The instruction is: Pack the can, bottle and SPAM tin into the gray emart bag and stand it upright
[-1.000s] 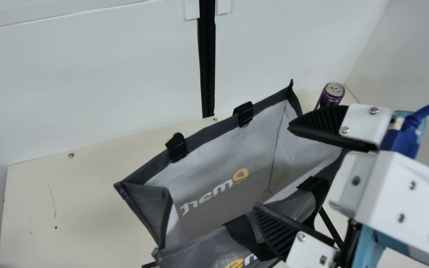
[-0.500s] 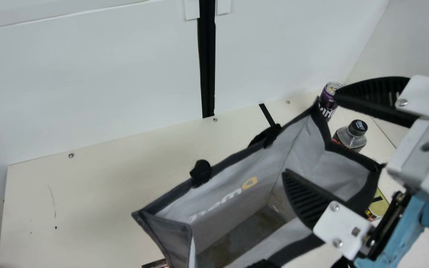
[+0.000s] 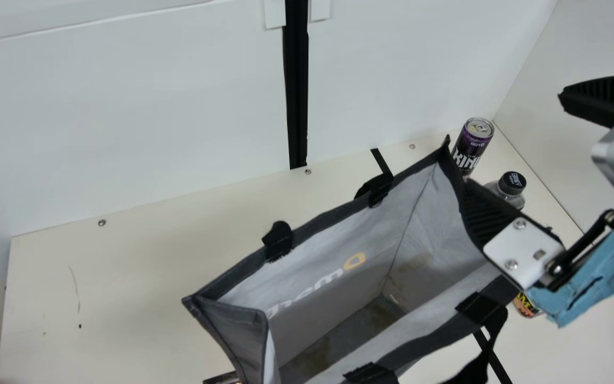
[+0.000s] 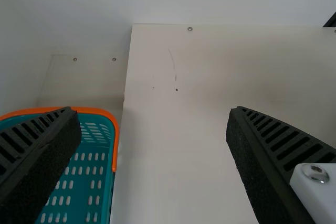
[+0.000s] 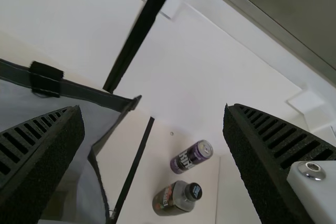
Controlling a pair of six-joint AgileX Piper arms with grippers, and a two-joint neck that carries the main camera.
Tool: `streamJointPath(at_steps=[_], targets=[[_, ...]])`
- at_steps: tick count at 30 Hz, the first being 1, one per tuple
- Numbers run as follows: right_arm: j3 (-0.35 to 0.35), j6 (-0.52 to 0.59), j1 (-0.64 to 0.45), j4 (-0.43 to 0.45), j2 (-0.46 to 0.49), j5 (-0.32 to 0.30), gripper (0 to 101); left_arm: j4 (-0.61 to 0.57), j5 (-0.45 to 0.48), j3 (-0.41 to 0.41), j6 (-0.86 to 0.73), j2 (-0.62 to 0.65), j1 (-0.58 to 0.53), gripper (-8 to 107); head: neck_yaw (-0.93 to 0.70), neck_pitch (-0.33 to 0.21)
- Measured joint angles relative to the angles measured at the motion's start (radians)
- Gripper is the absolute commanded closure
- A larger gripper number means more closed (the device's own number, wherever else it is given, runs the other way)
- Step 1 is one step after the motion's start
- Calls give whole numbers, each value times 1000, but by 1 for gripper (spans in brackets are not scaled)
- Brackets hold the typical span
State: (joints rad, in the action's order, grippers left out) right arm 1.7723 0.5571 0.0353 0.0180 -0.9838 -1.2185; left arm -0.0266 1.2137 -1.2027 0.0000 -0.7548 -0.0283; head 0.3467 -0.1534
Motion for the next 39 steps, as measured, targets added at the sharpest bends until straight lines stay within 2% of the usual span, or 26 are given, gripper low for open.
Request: streamJointPath(at_steps=[11,22,39], targets=[[-19,-27,-191,-40,-42,-2,6,0,0,0,0,0,0,9,2,0],[-53,-16,-412,-129,-97,-1,6,0,0,0,0,0,0,9,0,0],[-172,44,-704,-207,-133,0,6,0,0,0,0,0,0,9,0,0]])
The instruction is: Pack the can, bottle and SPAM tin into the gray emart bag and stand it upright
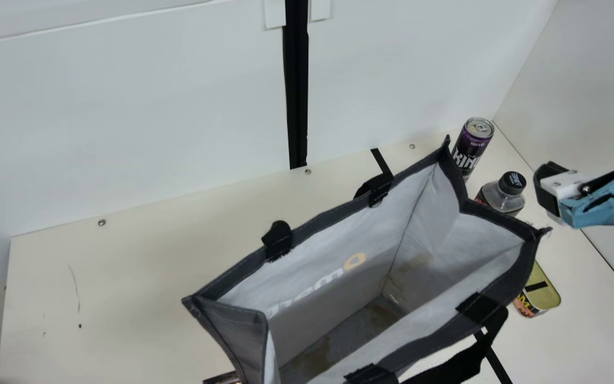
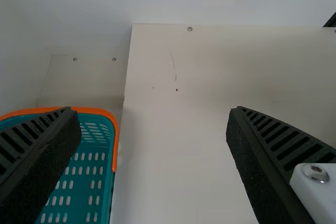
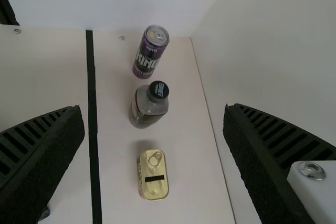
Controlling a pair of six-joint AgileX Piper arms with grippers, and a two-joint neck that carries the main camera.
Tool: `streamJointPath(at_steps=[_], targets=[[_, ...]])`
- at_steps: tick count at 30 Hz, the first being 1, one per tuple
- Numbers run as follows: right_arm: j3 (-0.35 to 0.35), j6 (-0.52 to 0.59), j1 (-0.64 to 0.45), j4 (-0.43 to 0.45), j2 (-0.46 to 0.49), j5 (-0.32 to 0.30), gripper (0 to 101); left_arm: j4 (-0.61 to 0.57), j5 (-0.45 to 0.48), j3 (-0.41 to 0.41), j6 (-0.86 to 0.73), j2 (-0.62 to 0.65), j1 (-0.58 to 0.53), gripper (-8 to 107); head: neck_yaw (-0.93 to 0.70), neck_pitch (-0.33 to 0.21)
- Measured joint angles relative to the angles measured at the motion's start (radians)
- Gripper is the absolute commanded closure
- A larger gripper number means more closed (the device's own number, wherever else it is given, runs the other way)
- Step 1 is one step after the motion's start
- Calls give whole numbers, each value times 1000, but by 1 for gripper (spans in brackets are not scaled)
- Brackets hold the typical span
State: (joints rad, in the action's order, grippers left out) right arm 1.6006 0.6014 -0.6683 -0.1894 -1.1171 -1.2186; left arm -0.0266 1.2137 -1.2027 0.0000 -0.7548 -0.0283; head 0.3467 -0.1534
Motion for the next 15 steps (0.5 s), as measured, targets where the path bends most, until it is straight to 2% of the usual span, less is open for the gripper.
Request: streamJointPath(at_steps=[5,15], targets=[[-36,1,-47,-22,-3,-1,6,0,0,0,0,0,0,9,0,0],[-36,-3,-56,-33,-3,0,6,0,0,0,0,0,0,9,0,2]])
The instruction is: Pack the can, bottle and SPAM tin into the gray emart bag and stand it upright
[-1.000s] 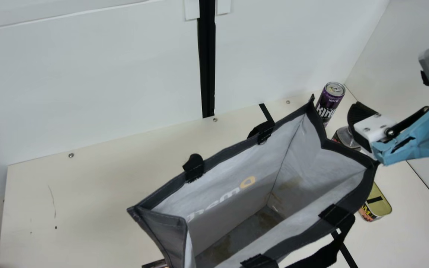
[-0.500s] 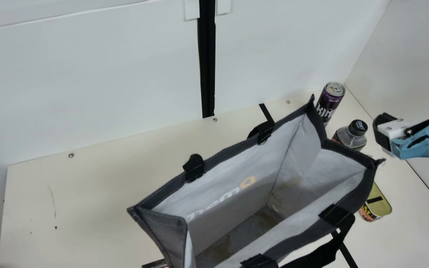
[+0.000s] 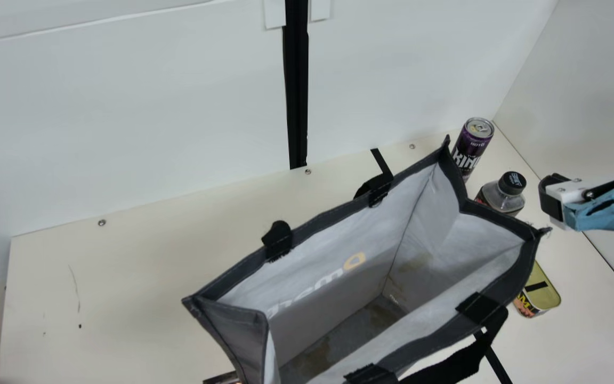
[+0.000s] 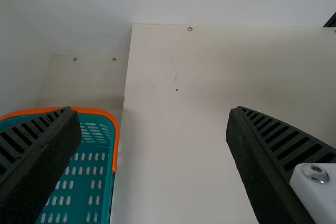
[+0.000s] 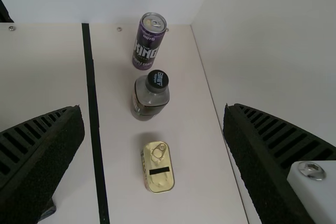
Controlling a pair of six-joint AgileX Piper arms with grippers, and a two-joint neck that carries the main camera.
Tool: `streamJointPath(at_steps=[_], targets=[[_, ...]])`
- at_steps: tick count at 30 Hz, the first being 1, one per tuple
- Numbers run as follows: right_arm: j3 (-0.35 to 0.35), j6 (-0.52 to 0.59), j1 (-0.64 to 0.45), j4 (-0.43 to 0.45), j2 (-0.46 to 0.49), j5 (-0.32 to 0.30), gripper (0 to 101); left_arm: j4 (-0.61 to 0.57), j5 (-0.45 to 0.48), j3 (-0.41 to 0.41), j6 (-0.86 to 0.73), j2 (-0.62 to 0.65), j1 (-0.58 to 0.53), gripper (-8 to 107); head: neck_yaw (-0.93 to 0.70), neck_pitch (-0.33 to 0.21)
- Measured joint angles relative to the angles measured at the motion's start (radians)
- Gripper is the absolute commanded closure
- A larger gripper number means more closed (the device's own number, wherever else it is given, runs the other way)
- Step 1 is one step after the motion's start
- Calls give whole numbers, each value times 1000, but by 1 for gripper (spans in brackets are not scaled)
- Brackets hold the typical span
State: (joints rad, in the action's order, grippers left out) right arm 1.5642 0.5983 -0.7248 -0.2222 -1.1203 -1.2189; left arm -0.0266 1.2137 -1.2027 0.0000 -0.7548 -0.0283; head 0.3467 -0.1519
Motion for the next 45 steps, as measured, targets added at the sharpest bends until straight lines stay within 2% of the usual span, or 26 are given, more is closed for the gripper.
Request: streamJointPath(at_steps=[14,20,34,36,39,45], targets=[[0,0,0,-1,0,0,6,0,-4,0,0,-2,-2,9,0,-2],[0,0,0,-1,0,0,6,-15,-34,-28,0,-38,-30,9,2,0],[0,0,0,-1,0,0,6,27,-94,-204,32,-191,-202,9,0,0],[0,0,0,-1,0,0,6,45,-94,-233,42,-213,-238,20,0,0],[0,0,0,-1,0,0,6,76,-85,-286,61,-254,-292,10,0,-2],[0,0,0,-1,0,0,6,120,-64,-389,84,-331,-397,9,2,-2]])
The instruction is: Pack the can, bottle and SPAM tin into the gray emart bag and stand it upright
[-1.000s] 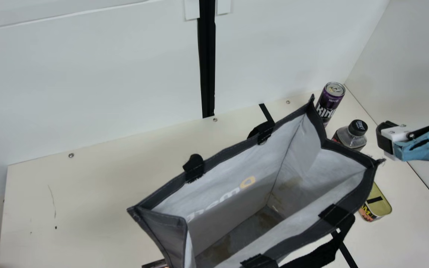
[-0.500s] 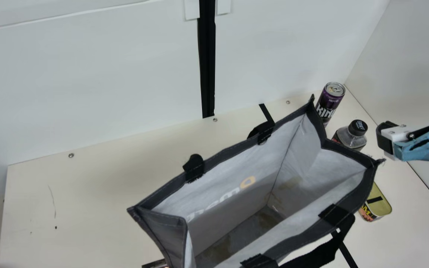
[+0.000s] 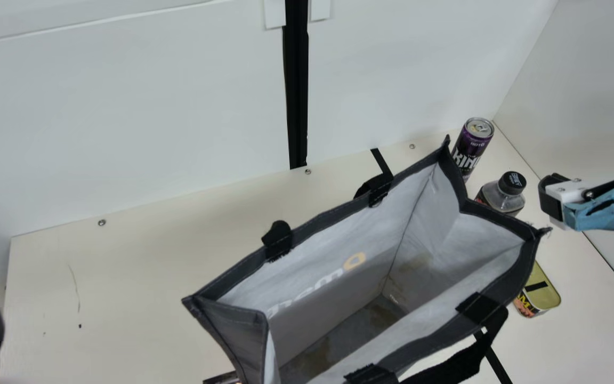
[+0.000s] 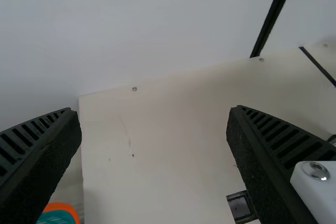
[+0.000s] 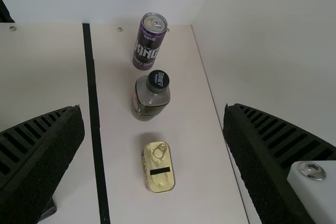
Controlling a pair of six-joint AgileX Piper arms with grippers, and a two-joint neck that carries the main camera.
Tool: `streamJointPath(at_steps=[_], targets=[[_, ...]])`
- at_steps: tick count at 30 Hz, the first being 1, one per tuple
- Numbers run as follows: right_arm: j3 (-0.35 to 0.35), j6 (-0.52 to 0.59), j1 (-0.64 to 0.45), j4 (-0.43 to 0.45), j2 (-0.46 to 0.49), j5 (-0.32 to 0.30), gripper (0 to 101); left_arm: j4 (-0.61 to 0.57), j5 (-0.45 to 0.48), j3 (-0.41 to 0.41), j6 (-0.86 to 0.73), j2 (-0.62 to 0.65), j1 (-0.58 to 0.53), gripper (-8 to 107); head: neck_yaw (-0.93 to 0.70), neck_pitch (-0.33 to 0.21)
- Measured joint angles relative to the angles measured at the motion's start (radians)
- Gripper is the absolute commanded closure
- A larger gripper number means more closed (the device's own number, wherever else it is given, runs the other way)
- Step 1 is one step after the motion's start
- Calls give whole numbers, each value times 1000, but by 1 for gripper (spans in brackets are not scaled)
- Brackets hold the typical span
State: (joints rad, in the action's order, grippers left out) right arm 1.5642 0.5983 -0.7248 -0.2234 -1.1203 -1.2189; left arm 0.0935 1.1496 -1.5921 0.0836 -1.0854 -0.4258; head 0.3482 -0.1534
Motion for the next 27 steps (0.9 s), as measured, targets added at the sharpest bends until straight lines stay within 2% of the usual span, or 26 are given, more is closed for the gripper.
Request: streamJointPath(at_steps=[6,27], targets=[[0,0,0,0,0,0,6,-11,16,-111,-21,-76,-82,9,-2,0],[0,0,0,0,0,0,6,-173,62,-456,-224,-310,-217,9,-2,2]])
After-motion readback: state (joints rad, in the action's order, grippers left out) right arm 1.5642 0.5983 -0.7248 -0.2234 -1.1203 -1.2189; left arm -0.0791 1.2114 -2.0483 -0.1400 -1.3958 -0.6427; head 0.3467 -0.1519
